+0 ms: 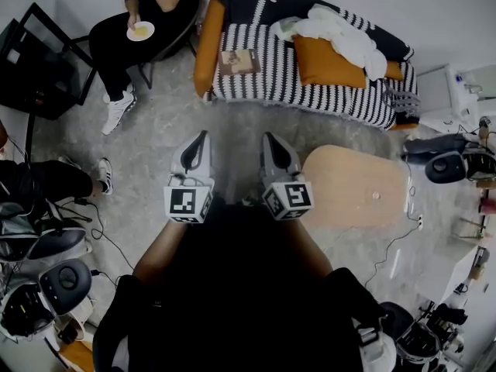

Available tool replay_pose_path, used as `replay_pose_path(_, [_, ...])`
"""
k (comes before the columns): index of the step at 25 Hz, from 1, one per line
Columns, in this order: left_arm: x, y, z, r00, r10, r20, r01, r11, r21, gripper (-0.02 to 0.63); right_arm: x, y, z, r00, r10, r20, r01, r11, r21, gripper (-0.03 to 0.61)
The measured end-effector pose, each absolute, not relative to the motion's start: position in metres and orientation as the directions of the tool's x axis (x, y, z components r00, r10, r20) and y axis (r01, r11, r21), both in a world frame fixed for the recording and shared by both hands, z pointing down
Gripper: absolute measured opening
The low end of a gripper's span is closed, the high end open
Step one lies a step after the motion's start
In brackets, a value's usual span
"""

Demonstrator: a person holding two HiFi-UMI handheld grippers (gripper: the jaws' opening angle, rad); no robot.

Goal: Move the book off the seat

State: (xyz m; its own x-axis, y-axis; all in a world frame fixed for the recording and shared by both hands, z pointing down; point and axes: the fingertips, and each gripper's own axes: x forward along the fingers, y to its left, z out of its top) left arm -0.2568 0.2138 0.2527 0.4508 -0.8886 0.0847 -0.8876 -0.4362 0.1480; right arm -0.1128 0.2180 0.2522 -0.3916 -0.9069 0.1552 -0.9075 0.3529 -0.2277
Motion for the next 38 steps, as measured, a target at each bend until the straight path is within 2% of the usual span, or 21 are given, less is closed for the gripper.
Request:
replay_pose_path(14, [-0.296,0.192,0.272,0.454,-0.886,0.099,-0.885,-0.435,0.167,0.006,-0.136,0.199,0.264,-0.336,-0.928,0.163,-0.929,0.296,-0.224,0.008])
replay_pose_path(24, [-0.276,0.148,0.274,0.446,-0.89,0.096,-0.889,-0.429,0.159,0.006,-0.122,0.153,0.276,-0.342,-0.924,0.168,-0.922,0.297,-0.247,0.008])
replay_pose_path(38, [-0.223,0.031,0.281,0.437,-0.889,0.138,-0.895,-0.414,0.168,0.006,-0.083,0.034,0.282,-0.382,-0.903,0.196,-0.911,0.331,-0.247,0.008])
